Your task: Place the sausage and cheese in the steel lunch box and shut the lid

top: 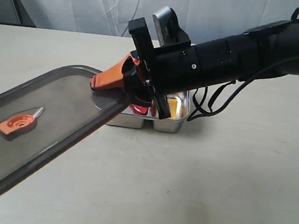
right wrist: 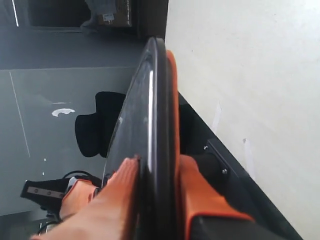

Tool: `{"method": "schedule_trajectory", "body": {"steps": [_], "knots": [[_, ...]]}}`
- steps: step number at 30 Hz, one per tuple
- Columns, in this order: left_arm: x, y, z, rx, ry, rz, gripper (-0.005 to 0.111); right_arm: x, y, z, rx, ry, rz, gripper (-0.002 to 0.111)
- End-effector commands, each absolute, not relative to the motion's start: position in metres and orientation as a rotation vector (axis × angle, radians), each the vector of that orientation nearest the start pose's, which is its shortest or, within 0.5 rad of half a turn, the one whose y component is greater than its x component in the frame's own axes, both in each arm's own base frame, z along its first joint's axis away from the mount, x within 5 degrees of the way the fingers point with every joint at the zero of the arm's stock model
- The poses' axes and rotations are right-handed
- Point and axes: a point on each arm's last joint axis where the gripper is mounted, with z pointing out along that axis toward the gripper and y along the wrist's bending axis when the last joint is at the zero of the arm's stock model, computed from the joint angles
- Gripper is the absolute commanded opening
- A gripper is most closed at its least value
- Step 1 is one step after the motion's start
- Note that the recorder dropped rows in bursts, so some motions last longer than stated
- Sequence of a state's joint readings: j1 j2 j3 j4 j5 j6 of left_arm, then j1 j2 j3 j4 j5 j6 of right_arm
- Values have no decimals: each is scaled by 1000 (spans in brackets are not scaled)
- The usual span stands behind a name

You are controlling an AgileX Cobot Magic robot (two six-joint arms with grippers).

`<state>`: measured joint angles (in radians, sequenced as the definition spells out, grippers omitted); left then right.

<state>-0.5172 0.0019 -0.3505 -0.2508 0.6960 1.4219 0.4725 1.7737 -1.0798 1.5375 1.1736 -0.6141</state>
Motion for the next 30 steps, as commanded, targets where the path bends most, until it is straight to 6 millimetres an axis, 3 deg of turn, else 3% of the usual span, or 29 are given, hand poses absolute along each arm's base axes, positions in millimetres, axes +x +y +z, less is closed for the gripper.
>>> {"method": "schedule_trajectory", "body": {"steps": [1,5,14,23,30], "knots": [[14,-24,266,1436,1099,341,42,260,231,249,-417,2445,1992,-1],[13,-24,266,1424,1120,316,55,263,233,254,-387,2354,2040,-1],[12,-23,260,1469,1160,300,55,268,234,261,-392,2214,2064,-1],[14,-20,258,1507,1174,359,55,270,234,263,-370,2184,2080,-1],[17,-14,257,1419,1288,365,60,270,234,263,-373,2182,2078,-1]]}}
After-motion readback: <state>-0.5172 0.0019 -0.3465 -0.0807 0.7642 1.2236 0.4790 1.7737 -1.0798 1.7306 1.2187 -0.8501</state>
